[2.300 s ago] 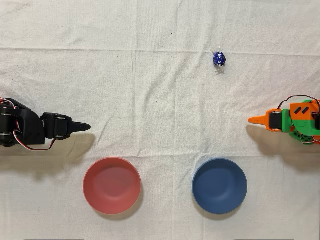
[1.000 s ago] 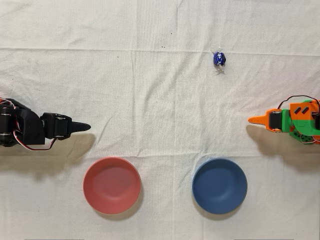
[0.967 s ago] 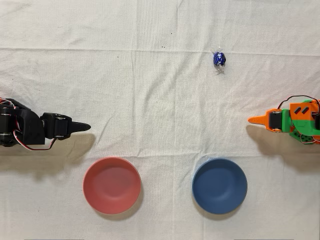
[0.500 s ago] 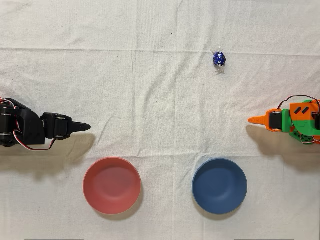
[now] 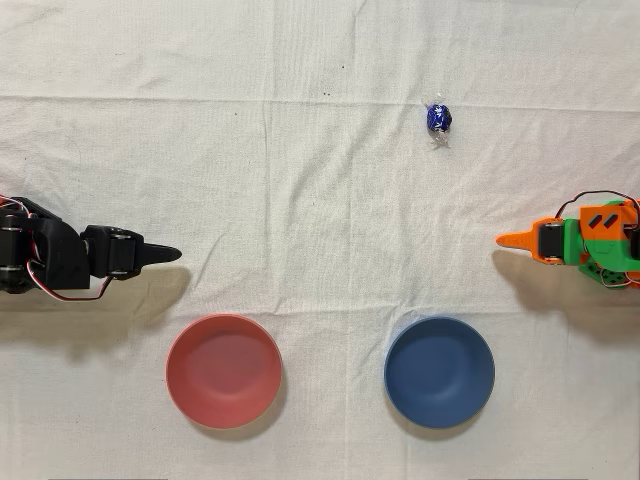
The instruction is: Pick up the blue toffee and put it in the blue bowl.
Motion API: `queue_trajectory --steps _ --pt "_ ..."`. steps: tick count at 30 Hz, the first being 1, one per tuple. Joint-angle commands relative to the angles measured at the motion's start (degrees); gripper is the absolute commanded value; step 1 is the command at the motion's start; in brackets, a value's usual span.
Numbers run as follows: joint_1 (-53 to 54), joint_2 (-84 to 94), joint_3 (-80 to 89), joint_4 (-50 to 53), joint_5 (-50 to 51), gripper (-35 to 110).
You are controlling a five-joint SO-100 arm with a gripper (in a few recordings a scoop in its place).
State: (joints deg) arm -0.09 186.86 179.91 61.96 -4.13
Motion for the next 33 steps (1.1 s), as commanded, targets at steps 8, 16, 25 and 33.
queue_trajectory --steps 8,16,25,33 --pt "4.31 -9.23 -6.15 -2.29 -4.39 0" --pt "6.24 -24.96 -28.21 7.91 -5.36 0" --pt "15.64 -46.76 -50.19 14.85 -16.70 0" --pt "23.38 -59.15 -59.24 10.81 -26.10 0"
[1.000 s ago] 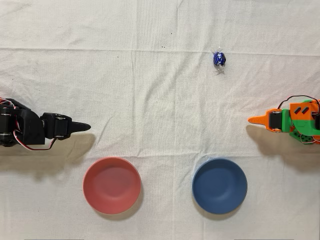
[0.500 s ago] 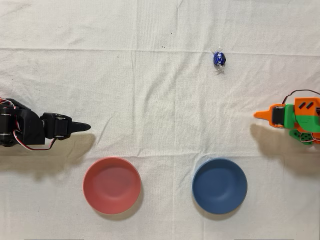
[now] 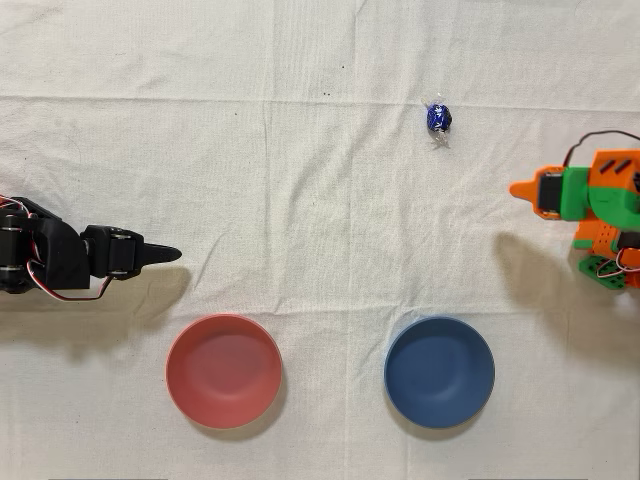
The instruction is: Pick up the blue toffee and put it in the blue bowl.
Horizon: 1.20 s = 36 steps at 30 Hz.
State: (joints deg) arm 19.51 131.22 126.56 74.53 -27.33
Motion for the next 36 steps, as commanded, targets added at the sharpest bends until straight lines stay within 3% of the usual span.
queue_trajectory --steps 1,11,27,36 --pt "4.66 -5.10 -6.77 -2.55 -2.99 0" --pt "12.39 -20.83 -16.61 -7.29 -4.48 2" --pt "15.29 -36.30 -26.46 -7.38 -2.11 31" --pt "16.35 -44.38 -32.52 -5.62 -3.52 32"
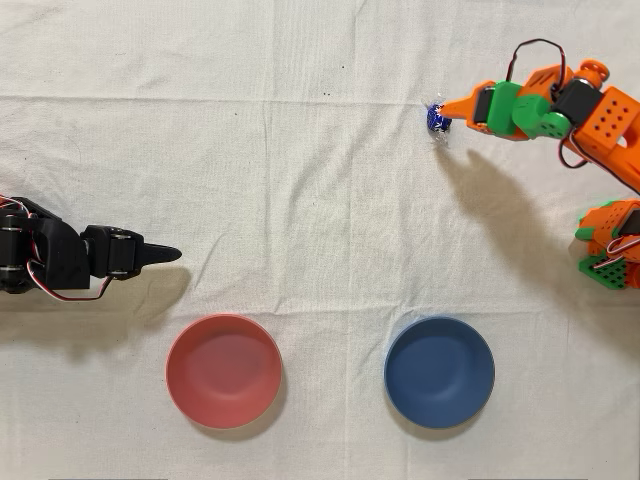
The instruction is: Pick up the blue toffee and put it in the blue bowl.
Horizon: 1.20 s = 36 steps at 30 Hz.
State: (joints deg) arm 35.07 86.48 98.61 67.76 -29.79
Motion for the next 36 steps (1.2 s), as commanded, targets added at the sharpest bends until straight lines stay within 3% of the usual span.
queue_trajectory --steps 1,36 --pt "0.97 -0.35 -5.19 1.23 -1.49 33" --pt "-0.09 -16.00 -9.49 -5.19 -4.75 34"
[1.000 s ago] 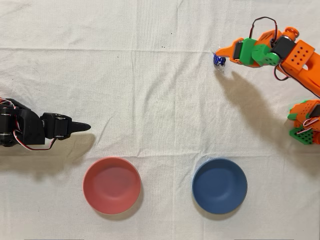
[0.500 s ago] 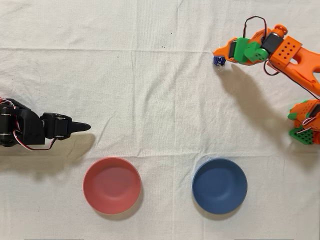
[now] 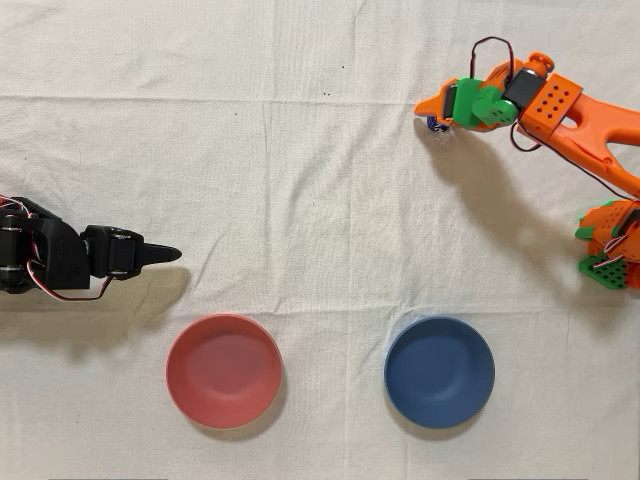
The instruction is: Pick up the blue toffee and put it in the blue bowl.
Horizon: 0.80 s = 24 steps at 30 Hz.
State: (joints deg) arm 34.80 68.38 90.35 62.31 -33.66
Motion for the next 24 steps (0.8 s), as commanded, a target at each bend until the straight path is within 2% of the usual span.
queue_trajectory --steps 1,10,24 --pt "0.00 2.29 -0.97 0.18 -0.88 33" --pt "-0.79 3.25 1.32 -0.09 -1.85 21" --pt "1.93 2.02 0.35 -1.14 -4.39 14"
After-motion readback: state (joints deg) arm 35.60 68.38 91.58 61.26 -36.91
